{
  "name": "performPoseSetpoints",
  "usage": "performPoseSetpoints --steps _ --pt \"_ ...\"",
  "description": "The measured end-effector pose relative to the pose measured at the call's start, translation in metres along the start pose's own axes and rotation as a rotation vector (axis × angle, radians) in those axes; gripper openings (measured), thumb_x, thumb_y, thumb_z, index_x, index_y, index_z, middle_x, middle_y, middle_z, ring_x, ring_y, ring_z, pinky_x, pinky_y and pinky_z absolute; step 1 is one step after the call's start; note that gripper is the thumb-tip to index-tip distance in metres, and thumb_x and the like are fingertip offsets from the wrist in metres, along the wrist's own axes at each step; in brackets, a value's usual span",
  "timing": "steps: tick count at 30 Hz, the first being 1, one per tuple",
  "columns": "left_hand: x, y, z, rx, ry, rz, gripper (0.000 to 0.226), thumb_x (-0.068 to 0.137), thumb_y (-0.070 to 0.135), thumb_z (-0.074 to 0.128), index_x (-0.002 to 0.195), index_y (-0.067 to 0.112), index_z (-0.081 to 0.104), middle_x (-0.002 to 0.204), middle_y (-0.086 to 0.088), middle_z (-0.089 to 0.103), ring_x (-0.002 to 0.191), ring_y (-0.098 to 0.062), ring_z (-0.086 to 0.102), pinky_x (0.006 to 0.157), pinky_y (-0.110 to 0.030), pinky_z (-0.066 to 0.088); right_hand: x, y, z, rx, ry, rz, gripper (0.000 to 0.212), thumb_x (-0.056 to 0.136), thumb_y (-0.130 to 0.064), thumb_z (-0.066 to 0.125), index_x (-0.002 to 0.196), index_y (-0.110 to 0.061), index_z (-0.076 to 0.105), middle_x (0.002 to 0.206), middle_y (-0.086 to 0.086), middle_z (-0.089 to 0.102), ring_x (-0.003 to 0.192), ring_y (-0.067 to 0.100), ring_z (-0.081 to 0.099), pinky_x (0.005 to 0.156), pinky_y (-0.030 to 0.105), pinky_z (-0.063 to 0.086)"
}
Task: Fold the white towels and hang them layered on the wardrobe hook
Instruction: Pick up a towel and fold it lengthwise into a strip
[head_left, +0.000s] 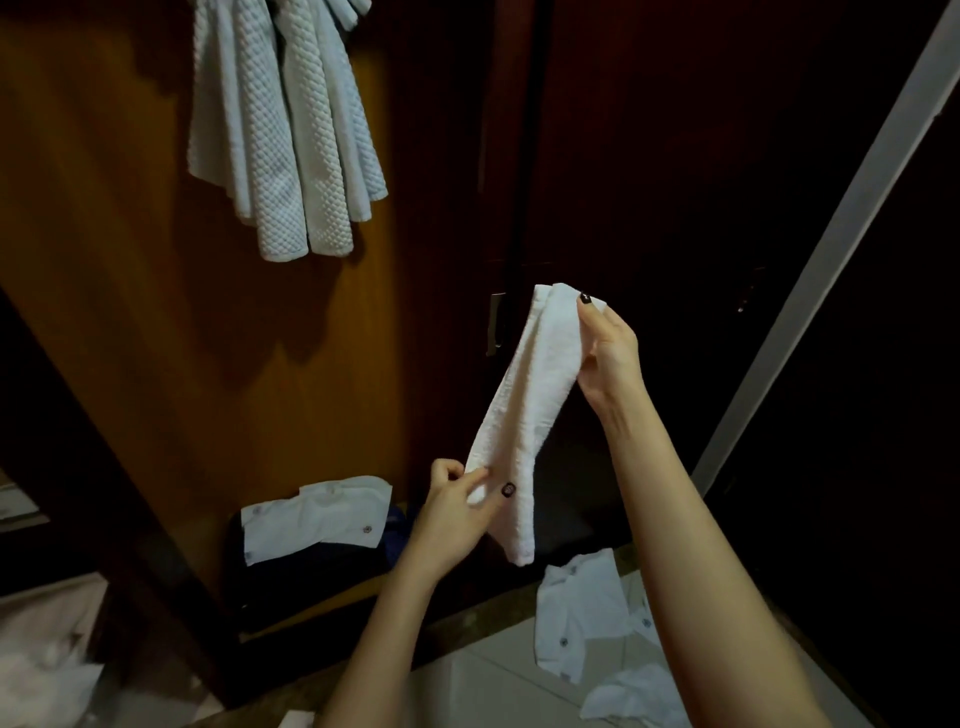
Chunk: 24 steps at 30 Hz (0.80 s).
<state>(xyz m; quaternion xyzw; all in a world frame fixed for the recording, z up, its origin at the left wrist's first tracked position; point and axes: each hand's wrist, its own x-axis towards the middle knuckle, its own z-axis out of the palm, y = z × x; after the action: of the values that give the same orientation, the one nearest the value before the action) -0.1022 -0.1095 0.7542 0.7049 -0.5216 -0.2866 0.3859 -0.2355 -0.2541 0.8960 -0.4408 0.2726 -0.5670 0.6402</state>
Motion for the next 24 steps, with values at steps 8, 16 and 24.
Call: performPoseSetpoints --steps 8,16,24 --pt "0.007 0.004 0.032 -0.032 0.203 -0.066 0.032 0.086 0.029 0.069 0.101 0.002 0.062 0.122 -0.011 0.052 0.091 -0.021 0.056 0.072 -0.029 0.041 -0.010 0.005 0.030 -0.131 0.074 -0.161 0.008 0.095 -0.013 0.063 0.092 -0.007 0.063 0.087 0.010 0.063 0.086 0.025 0.061 0.076 0.036 0.051" --pt "0.007 -0.020 -0.023 -0.440 0.039 0.052 0.011 0.094 0.009 0.062 0.092 0.001 0.069 0.083 -0.012 0.059 0.079 -0.020 0.053 0.071 -0.032 0.038 0.000 -0.005 -0.001 -0.085 0.203 -0.167 0.010 0.098 -0.012 0.058 0.088 -0.011 0.056 0.086 0.004 0.063 0.079 0.013 0.064 0.072 0.027 0.055" --pt "0.018 -0.012 -0.078 -0.354 -0.030 0.168 0.011 0.098 0.012 0.056 0.104 0.014 0.065 0.104 0.002 0.066 0.088 0.002 0.061 0.073 -0.011 0.046 0.011 0.013 -0.042 -0.533 0.317 -0.195 0.014 0.098 -0.022 0.055 0.102 -0.009 0.052 0.092 -0.003 0.057 0.090 0.014 0.058 0.071 0.025 0.049"
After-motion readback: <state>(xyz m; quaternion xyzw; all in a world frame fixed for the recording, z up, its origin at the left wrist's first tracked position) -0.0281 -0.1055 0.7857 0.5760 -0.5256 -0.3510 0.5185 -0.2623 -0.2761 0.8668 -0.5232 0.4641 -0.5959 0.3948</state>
